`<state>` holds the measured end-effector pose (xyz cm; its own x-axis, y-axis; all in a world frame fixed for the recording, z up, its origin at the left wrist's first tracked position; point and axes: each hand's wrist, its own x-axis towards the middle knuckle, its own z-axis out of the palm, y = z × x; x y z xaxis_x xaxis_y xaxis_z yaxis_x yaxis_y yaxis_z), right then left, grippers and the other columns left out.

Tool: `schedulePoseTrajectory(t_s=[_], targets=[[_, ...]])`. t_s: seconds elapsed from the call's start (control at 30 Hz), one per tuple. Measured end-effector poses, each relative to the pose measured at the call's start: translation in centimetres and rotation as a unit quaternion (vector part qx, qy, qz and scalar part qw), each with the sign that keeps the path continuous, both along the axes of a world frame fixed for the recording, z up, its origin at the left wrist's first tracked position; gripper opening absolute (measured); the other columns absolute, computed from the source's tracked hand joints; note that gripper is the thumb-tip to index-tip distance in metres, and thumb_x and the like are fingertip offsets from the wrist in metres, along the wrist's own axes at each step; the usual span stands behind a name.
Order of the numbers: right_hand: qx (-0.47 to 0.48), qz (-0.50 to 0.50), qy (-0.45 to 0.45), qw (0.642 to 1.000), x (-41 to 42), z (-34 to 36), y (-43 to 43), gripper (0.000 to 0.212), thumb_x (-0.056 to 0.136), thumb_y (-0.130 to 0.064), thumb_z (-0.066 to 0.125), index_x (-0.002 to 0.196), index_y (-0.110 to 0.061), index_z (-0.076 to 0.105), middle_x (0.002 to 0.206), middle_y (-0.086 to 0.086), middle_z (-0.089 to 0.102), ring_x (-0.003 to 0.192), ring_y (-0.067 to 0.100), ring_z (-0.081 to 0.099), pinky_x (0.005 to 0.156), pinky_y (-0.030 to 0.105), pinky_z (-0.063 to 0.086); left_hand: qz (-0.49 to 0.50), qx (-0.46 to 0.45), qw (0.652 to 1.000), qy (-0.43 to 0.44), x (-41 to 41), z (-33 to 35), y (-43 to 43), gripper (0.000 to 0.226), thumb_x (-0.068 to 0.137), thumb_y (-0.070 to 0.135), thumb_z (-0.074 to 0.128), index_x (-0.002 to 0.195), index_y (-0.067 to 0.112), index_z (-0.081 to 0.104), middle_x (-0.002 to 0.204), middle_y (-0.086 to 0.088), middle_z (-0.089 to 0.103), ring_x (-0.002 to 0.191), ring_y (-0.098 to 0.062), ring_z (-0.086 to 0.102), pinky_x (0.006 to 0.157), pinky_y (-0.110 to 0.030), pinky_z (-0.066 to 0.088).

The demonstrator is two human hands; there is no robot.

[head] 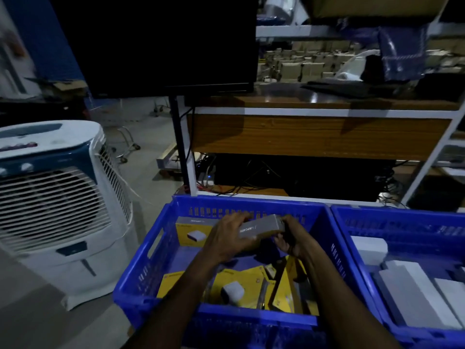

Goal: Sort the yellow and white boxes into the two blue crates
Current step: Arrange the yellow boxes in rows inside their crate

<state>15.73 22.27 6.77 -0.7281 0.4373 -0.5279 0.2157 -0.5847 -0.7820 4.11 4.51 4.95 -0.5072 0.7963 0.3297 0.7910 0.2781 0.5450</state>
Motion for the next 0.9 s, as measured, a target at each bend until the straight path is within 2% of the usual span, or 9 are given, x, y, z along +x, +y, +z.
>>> schedulePoseTrajectory(t_s=[0.13,0.27,0.4,0.47,0.57,0.67,0.73,0.8,0.9], targets=[[0.041,0.017,-0.032,0.998,0.0,-0.8,0.2,0.043,0.100,-0.035,0.042,0.066,-0.011,0.051,0.039,-0.001,0.043,0.029,0.009,0.041,0.030,0.016,0.036,0.030,-0.029,0.999,0.032,-1.4,-2.3,0.0,0.076,0.077,0.073,0.056,0.130,0.019,0.058,0.121,-0.004,0.064,0.110,-0.024,0.060,0.086,-0.034,0.048],[0.102,0.055,-0.050,0.992,-0.7,-1.3,0.3,0.056,0.101,-0.045,0.030,0.052,-0.018,0.034,0.041,-0.001,0.029,0.033,0.015,0.025,0.036,0.019,0.020,0.066,0.053,0.994,-0.075,-2.5,-2.6,-0.9,0.088,0.079,0.086,0.033,0.121,0.014,0.060,0.105,-0.008,0.068,0.094,-0.025,0.065,0.076,-0.041,0.051],[0.132,0.077,-0.078,0.985,-1.1,-1.4,-0.1,0.055,0.098,-0.050,0.031,0.056,-0.016,0.039,0.045,0.000,0.034,0.038,0.015,0.028,0.043,0.022,0.020,0.111,0.070,0.982,-0.137,-3.1,-2.6,-1.6,0.076,0.088,0.072,0.037,0.120,0.008,0.063,0.109,-0.014,0.069,0.100,-0.029,0.064,0.080,-0.040,0.049],[0.145,0.078,-0.074,0.984,-1.1,-1.3,-0.2,0.052,0.097,-0.053,0.035,0.061,-0.016,0.044,0.051,0.001,0.039,0.042,0.015,0.035,0.045,0.022,0.024,0.125,0.065,0.979,-0.149,-2.9,-2.5,-1.6,0.061,0.093,0.065,0.037,0.096,0.012,0.066,0.086,-0.014,0.066,0.083,-0.027,0.063,0.069,-0.038,0.044],[0.160,0.084,-0.042,0.983,-0.9,-1.1,-0.5,0.046,0.095,-0.053,0.045,0.070,-0.015,0.050,0.058,0.002,0.048,0.047,0.014,0.044,0.048,0.024,0.030,0.140,0.066,0.977,-0.147,-2.5,-1.9,-1.7,0.049,0.083,0.071,0.029,0.067,0.028,0.045,0.060,0.003,0.045,0.061,-0.008,0.047,0.058,-0.032,0.027],[0.209,0.133,-0.035,0.968,-0.8,-1.1,-1.1,0.050,0.090,-0.059,0.051,0.080,-0.011,0.060,0.068,0.002,0.058,0.051,0.013,0.049,0.049,0.023,0.036,0.144,0.055,0.976,-0.154,-2.7,-2.1,-1.9,0.050,0.084,0.069,0.034,0.074,0.025,0.056,0.067,0.006,0.054,0.068,-0.014,0.055,0.063,-0.030,0.032],[0.259,0.149,-0.034,0.954,-1.0,-1.4,-1.4,0.045,0.089,-0.056,0.057,0.092,-0.011,0.062,0.077,0.003,0.061,0.053,0.013,0.049,0.051,0.024,0.038,0.143,0.045,0.975,-0.162,-3.3,-2.5,-2.1,0.067,0.079,0.073,0.037,0.095,0.016,0.068,0.085,-0.001,0.067,0.083,-0.020,0.062,0.068,-0.031,0.040],[0.288,0.160,-0.019,0.944,-1.3,-1.5,-1.6,0.038,0.091,-0.046,0.059,0.094,-0.008,0.059,0.071,0.004,0.060,0.047,0.013,0.045,0.048,0.024,0.036,0.146,0.032,0.974,-0.168,-3.5,-2.4,-2.2,0.071,0.073,0.072,0.041,0.107,0.016,0.068,0.099,-0.004,0.070,0.091,-0.022,0.063,0.074,-0.035,0.048],[0.304,0.166,0.000,0.938,-1.8,-1.6,-1.6,0.032,0.094,-0.035,0.059,0.096,-0.003,0.055,0.064,0.008,0.056,0.041,0.014,0.044,0.045,0.024,0.035,0.158,0.023,0.974,-0.158,-3.3,-2.2,-2.5,0.059,0.066,0.059,0.046,0.107,0.019,0.062,0.094,-0.005,0.069,0.087,-0.024,0.063,0.071,-0.037,0.048]])
